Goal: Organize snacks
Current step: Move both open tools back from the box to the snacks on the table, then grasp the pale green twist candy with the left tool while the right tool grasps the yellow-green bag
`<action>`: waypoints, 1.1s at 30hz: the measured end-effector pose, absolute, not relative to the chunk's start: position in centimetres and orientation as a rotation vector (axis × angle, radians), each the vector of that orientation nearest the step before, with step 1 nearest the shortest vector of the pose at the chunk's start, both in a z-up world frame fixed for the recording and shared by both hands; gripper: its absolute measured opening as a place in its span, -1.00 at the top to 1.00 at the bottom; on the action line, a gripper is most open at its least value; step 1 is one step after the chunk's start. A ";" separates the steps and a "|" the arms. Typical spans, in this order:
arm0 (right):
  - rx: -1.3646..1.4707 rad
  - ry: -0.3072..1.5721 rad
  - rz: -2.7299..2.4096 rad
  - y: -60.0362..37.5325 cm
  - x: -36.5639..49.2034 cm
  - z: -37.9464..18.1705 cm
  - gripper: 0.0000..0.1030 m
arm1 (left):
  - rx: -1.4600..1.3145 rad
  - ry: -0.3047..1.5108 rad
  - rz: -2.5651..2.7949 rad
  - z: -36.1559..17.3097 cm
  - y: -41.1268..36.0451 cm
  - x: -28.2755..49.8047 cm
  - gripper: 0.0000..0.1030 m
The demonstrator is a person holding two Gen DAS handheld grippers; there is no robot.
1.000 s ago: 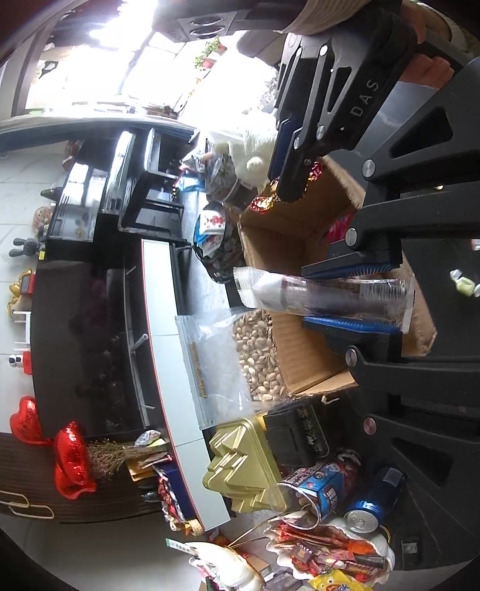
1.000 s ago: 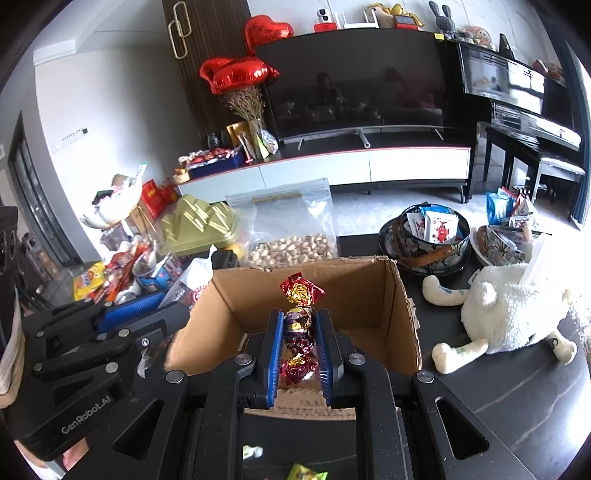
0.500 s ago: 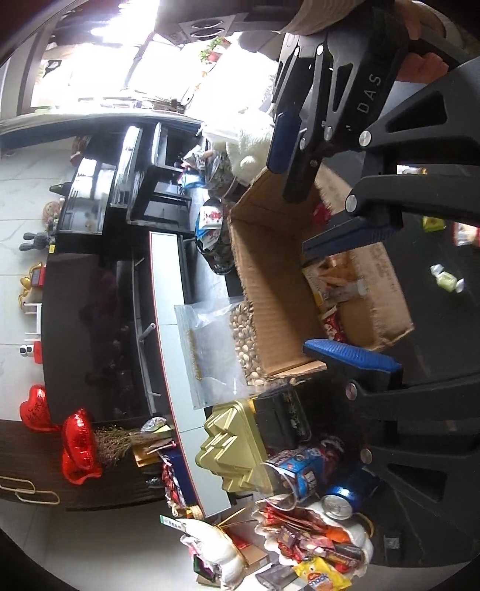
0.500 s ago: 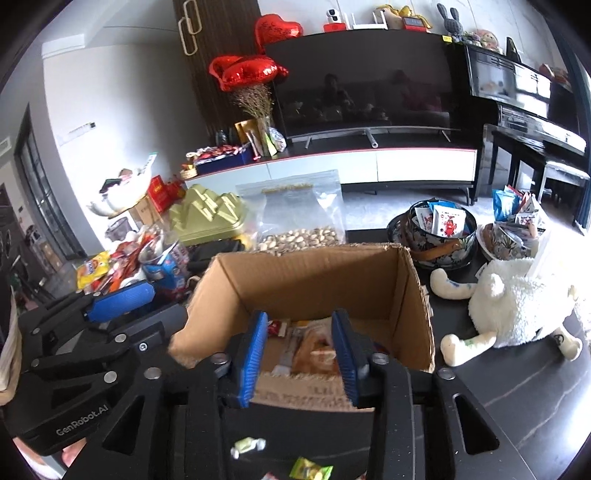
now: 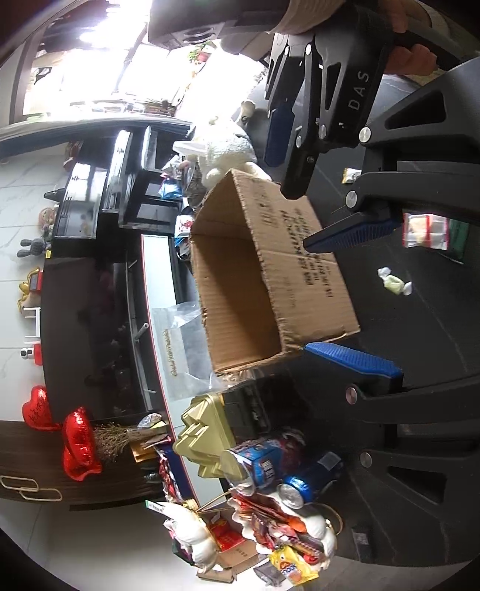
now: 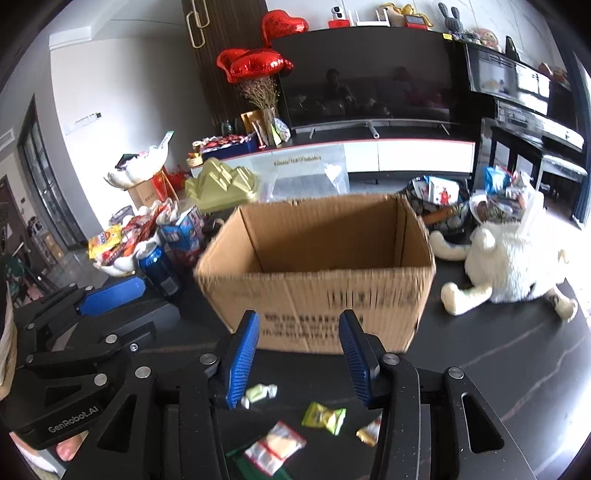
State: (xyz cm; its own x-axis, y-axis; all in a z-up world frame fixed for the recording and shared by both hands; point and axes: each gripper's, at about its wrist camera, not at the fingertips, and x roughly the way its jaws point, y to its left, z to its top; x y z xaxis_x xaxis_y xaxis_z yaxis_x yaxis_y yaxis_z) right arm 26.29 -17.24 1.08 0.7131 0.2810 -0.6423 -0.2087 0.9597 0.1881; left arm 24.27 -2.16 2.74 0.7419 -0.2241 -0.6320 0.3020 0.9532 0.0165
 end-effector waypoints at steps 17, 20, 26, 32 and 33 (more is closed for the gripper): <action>0.140 0.810 0.254 -17.2 24.5 -5.7 0.06 | 0.093 0.744 -0.291 -3.9 -1.6 22.9 0.03; 0.140 0.834 0.253 -17.2 24.7 -6.8 0.06 | 0.099 0.773 -0.303 -5.4 -1.7 23.3 0.03; 0.121 0.901 0.261 -17.0 25.2 -9.3 0.06 | 0.099 0.826 -0.327 -8.1 -2.1 24.3 0.03; 0.113 0.931 0.261 -16.9 25.5 -10.5 0.06 | 0.081 0.877 -0.351 -10.0 -2.4 25.1 0.03; 0.116 0.936 0.262 -16.9 25.6 -10.8 0.06 | 0.077 0.884 -0.354 -10.3 -2.4 25.2 0.04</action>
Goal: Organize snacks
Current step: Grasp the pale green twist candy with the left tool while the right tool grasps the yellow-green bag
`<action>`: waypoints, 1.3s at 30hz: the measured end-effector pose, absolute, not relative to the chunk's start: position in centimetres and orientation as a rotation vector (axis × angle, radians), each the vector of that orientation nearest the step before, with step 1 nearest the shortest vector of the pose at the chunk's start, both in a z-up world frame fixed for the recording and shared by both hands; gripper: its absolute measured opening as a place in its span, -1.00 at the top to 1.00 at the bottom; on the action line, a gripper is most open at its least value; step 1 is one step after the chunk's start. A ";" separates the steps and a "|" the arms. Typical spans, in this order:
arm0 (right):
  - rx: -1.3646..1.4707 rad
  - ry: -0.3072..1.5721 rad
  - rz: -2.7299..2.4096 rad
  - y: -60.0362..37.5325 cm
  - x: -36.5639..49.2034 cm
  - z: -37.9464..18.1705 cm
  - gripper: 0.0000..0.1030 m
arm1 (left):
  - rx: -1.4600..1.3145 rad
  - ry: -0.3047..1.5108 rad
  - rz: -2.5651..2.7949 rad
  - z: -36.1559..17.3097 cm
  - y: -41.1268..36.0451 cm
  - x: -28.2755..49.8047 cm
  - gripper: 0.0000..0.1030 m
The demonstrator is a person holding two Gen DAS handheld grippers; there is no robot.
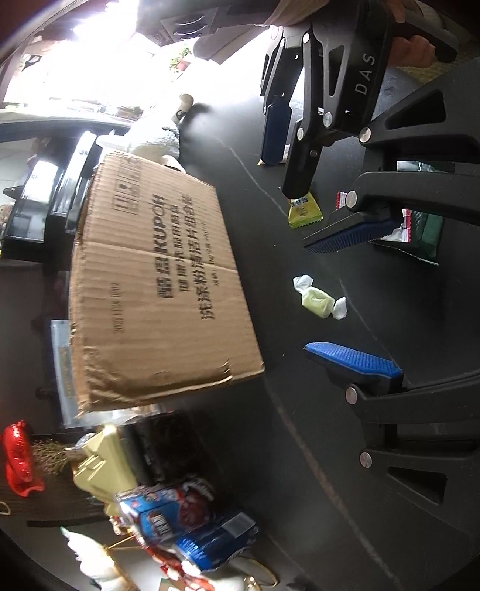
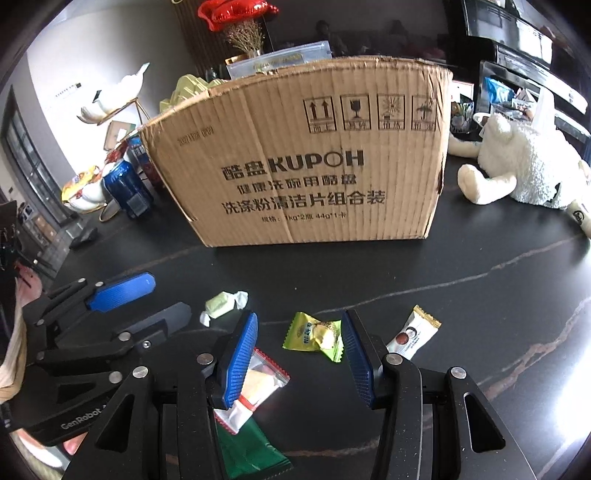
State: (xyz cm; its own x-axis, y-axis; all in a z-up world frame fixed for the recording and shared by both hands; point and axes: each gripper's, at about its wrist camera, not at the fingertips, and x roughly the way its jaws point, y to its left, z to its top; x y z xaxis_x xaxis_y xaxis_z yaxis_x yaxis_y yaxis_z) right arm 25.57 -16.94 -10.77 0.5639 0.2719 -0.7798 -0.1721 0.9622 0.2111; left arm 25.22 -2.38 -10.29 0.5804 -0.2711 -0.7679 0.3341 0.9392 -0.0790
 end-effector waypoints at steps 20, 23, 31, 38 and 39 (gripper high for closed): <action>0.132 1.016 0.245 -17.0 26.7 -13.6 0.06 | 0.058 0.955 -0.373 -14.0 -2.9 27.2 0.19; 0.133 1.027 0.243 -17.0 26.8 -14.0 0.06 | 0.055 0.968 -0.375 -14.4 -3.0 27.4 0.27; 0.121 1.026 0.231 -17.0 26.9 -14.2 0.05 | 0.054 0.969 -0.366 -14.5 -2.7 27.6 0.48; 0.081 1.018 0.237 -16.1 27.0 -14.3 0.36 | 0.050 0.967 -0.363 -14.6 -2.7 27.5 0.55; 0.080 1.018 0.240 -16.1 27.0 -14.3 0.37 | 0.050 0.966 -0.362 -14.6 -2.7 27.5 0.55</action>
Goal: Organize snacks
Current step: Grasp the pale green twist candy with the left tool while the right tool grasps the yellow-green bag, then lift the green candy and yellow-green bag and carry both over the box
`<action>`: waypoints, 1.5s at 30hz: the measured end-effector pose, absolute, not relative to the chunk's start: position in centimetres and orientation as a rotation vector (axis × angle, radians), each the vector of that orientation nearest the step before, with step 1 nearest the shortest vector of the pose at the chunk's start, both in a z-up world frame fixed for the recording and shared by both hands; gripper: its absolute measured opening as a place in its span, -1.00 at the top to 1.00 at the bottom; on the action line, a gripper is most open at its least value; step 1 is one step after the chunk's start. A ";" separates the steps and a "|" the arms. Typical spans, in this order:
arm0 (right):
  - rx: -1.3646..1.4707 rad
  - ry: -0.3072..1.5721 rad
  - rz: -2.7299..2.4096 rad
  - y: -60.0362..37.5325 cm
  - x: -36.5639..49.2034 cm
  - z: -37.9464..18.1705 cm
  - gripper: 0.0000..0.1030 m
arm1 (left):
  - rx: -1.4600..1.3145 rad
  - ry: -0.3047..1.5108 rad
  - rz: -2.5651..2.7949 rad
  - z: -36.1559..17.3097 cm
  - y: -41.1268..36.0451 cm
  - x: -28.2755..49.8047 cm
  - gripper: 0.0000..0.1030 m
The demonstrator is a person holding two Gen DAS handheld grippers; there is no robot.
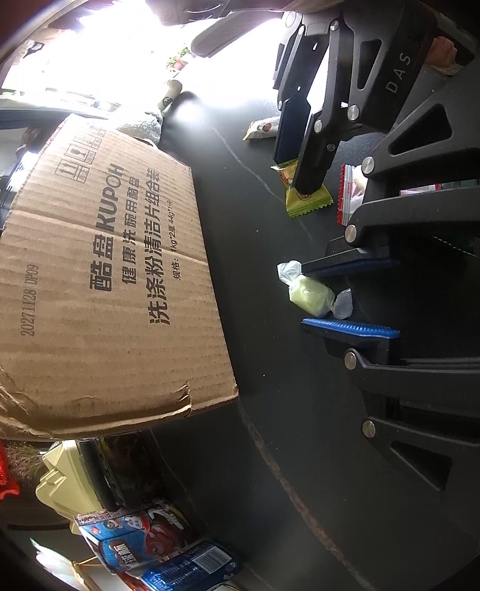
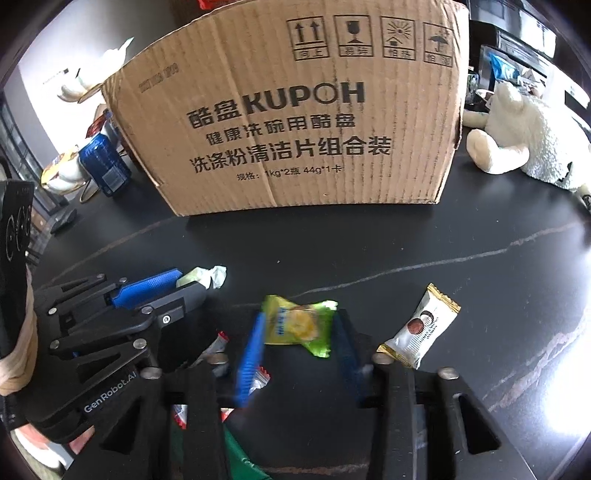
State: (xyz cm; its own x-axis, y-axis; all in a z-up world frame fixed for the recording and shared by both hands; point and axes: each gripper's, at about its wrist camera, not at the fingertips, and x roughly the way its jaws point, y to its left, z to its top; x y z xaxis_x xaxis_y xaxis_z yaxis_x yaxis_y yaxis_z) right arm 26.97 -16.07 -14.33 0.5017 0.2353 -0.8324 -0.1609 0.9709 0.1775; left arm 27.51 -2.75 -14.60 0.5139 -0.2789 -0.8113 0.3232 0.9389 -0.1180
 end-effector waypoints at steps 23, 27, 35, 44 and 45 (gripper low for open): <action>0.104 0.928 0.274 -16.4 26.3 -11.9 0.51 | 0.012 0.920 -0.337 -11.4 -2.5 26.1 0.56; 0.114 0.905 0.285 -16.6 26.0 -11.0 0.51 | 0.017 0.897 -0.322 -10.1 -2.5 25.6 0.56; 0.138 0.866 0.302 -17.1 25.4 -9.6 0.51 | 0.007 0.855 -0.297 -7.2 -2.5 24.6 0.56; 0.174 0.783 0.297 -17.7 24.7 -5.7 0.51 | -0.015 0.799 -0.298 -3.3 -2.2 23.5 0.56; 0.174 0.774 0.298 -17.7 24.5 -5.1 0.51 | -0.013 0.791 -0.296 -2.8 -2.2 23.4 0.56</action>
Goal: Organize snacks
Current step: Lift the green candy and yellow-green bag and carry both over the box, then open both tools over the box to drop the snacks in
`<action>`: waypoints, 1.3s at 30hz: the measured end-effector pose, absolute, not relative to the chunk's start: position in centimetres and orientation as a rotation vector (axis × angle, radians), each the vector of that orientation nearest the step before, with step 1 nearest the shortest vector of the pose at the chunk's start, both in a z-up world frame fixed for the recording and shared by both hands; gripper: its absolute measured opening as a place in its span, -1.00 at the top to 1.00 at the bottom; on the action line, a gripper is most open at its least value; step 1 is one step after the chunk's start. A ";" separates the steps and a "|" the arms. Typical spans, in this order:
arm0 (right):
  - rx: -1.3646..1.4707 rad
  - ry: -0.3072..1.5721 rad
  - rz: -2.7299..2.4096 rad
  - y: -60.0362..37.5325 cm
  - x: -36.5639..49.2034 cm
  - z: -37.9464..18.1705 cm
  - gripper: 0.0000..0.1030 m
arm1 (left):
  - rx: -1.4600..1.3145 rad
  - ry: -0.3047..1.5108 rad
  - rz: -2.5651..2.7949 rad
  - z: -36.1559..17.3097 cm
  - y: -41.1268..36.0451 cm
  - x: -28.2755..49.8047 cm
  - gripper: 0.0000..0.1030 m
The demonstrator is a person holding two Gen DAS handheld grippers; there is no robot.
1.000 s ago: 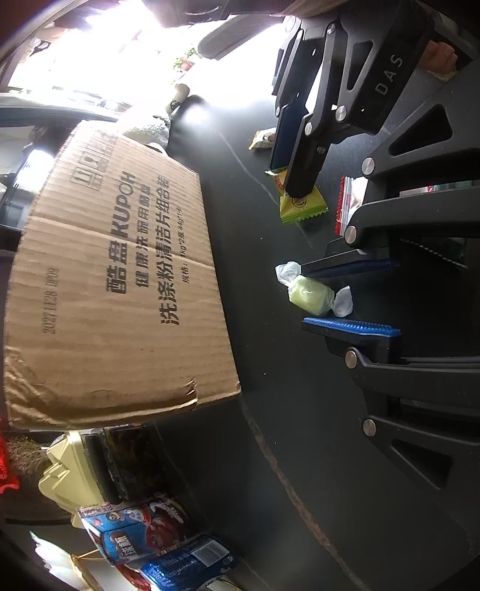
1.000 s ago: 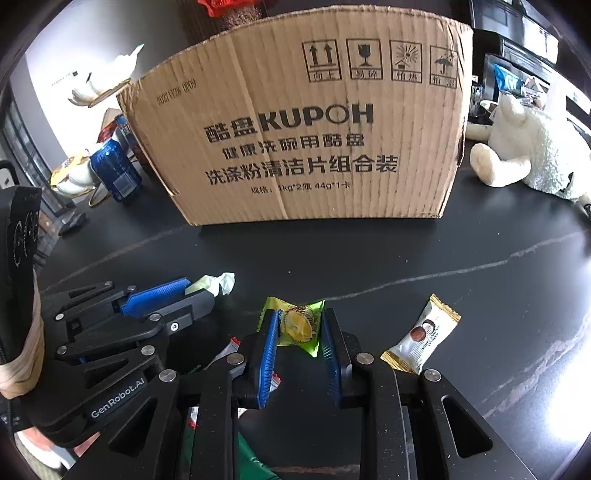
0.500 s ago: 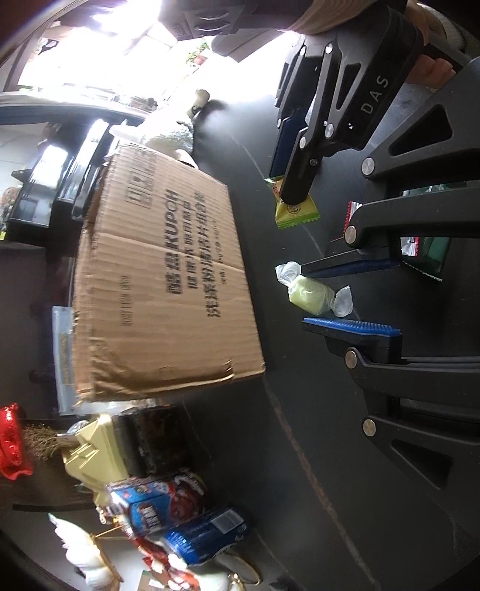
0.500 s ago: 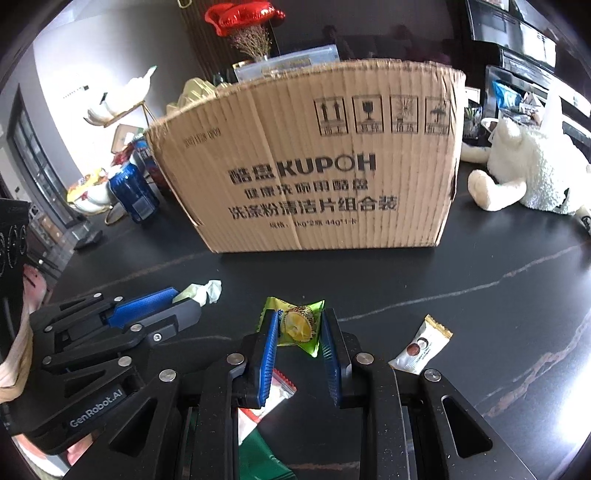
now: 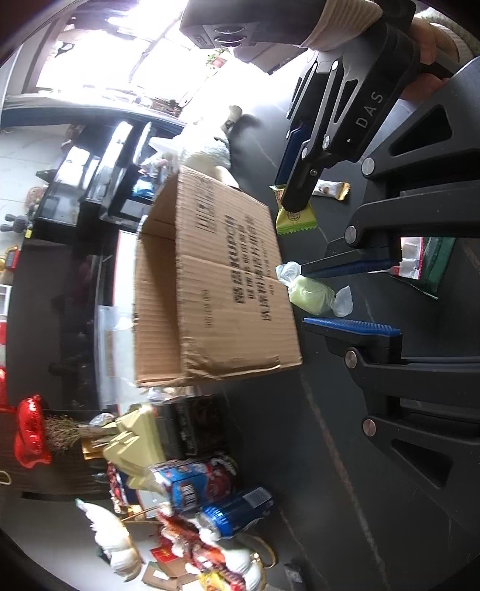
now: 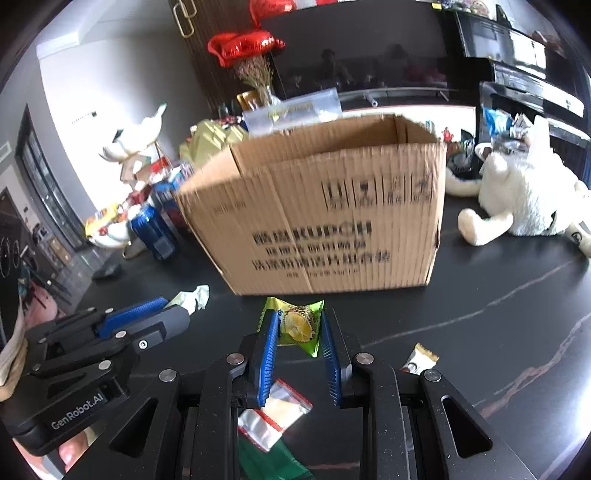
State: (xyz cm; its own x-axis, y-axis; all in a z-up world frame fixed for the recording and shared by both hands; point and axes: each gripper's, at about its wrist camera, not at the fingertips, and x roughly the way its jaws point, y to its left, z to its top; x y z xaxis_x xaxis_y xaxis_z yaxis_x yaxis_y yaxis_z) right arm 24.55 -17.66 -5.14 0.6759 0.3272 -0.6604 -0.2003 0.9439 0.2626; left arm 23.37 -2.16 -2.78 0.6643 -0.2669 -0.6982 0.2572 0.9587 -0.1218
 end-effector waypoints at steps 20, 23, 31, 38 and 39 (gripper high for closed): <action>0.157 0.625 0.263 -18.2 25.2 4.1 0.51 | -0.014 0.663 -0.298 5.8 -2.1 23.6 0.56; 0.156 0.618 0.252 -18.5 26.1 5.0 0.51 | -0.016 0.661 -0.299 6.7 -2.1 24.4 0.56; 0.142 0.620 0.239 -18.8 28.8 6.6 0.51 | -0.016 0.680 -0.293 7.9 -2.5 27.3 0.56; 0.141 0.650 0.237 -18.9 31.7 6.9 0.51 | -0.027 0.728 -0.287 7.2 -2.9 30.8 0.56; 0.140 0.654 0.236 -18.9 32.1 6.7 0.51 | -0.025 0.730 -0.285 7.2 -2.9 31.1 0.56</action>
State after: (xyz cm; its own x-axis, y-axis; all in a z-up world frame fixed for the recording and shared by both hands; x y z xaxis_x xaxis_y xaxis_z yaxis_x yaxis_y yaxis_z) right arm 32.06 -18.88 6.70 0.7682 0.2607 -0.5847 -0.1729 0.9639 0.2026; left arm 31.15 -2.94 7.15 0.7085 -0.2657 -0.6537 0.2485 0.9610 -0.1213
